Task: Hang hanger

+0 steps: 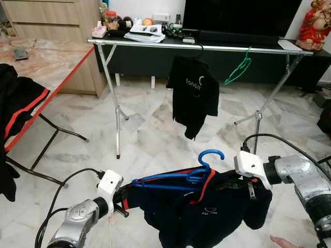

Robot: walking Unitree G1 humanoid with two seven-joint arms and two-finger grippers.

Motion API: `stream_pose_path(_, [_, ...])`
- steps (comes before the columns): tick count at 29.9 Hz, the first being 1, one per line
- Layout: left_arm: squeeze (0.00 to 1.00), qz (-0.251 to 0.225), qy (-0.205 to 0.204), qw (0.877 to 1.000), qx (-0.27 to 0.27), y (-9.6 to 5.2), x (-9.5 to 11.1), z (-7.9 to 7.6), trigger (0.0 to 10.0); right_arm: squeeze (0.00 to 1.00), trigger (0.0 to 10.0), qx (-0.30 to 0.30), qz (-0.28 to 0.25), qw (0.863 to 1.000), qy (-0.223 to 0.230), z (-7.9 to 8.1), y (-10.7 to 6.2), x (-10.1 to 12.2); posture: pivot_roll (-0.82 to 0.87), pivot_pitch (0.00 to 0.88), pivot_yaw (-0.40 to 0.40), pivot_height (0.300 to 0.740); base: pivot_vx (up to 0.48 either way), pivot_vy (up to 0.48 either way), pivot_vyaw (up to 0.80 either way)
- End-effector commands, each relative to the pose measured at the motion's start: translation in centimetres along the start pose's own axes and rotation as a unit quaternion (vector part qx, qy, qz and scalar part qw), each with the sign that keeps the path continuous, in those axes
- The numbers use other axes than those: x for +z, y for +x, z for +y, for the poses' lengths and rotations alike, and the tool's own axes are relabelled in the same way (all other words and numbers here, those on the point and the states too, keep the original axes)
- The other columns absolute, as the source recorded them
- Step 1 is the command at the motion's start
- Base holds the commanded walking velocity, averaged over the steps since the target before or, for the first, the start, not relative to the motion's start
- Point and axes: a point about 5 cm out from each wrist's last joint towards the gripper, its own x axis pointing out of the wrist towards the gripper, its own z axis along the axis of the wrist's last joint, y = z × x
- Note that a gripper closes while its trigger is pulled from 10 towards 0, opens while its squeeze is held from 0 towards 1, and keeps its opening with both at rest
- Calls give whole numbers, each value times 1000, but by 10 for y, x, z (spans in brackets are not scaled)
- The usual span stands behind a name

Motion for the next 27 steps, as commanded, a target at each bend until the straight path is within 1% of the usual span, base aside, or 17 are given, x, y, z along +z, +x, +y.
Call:
stream_pose_path(1, [0, 40, 1, 999, 38, -14, -15, 15, 0, 0, 0, -32, 4, 999, 8, -4, -23, -4, -52, 92, -28, 740, 0, 0, 0])
stream_pose_path(3, [0, 41, 4, 998, 40, -15, -15, 16, 0, 0, 0, -21, 16, 1000, 6, -2, -24, -7, -53, 92, -28, 740, 0, 0, 0])
stream_pose_path(4, [0, 45, 12, 998, 43, -15, -15, 18, 0, 0, 0, -12, 32, 999, 5, 1, -25, -10, -54, 93, -28, 740, 0, 0, 0])
stream_pose_path(5, [0, 45, 12, 998, 43, -15, -15, 18, 0, 0, 0, -12, 32, 999, 5, 1, -25, -10, -54, 93, -28, 740, 0, 0, 0])
stream_pose_path(6, [0, 48, 17, 998, 44, -15, -15, 19, 0, 0, 0, -3, 71, 997, -4, 4, -25, -17, -56, 92, -28, 740, 0, 0, 0])
stream_pose_path(7, [0, 48, 17, 998, 44, -15, -15, 19, 0, 0, 0, 2, 97, 995, -11, 6, -25, -22, -58, 93, -26, 740, 0, 0, 0])
stream_pose_path(9, [0, 47, 16, 998, 44, -15, -15, 19, 0, 0, 0, 8, 121, 992, -17, 9, -26, -27, -56, 93, -27, 740, 0, 0, 0])
stream_pose_path(12, [0, 46, 16, 998, 44, -14, -14, 18, 0, 0, 0, 7, 119, 993, -11, 10, -25, -28, -55, 95, -26, 740, 0, 0, 0])
stream_pose_path(16, [0, 47, 17, 998, 44, -15, -15, 19, 0, 0, 0, -3, 155, 988, -21, 9, -24, -33, -54, 96, -26, 740, 0, 0, 0])
stream_pose_path(18, [0, 47, 18, 998, 43, -15, -15, 18, 0, 0, 0, -14, 164, 986, -27, 8, -24, -34, -54, 96, -26, 740, 0, 0, 0])
stream_pose_path(21, [0, 51, 25, 998, 38, -15, -16, 18, 0, 0, 0, -52, 169, 984, -35, 3, -21, -34, -52, 94, -26, 740, 0, 0, 0])
stream_pose_path(25, [0, 53, 29, 998, 31, -15, -15, 17, 0, 0, 0, -75, 178, 980, -40, 2, -19, -36, -52, 93, -26, 740, 0, 0, 0])
stream_pose_path(26, [0, 52, 31, 998, 24, -14, -14, 16, 0, 0, 0, -87, 176, 980, -40, 2, -15, -38, -53, 91, -27, 740, 0, 0, 0])
stream_pose_path(27, [0, 52, 31, 998, 24, -14, -14, 16, 0, 0, 0, -87, 176, 980, -40, 2, -15, -38, -53, 91, -27, 740, 0, 0, 0])
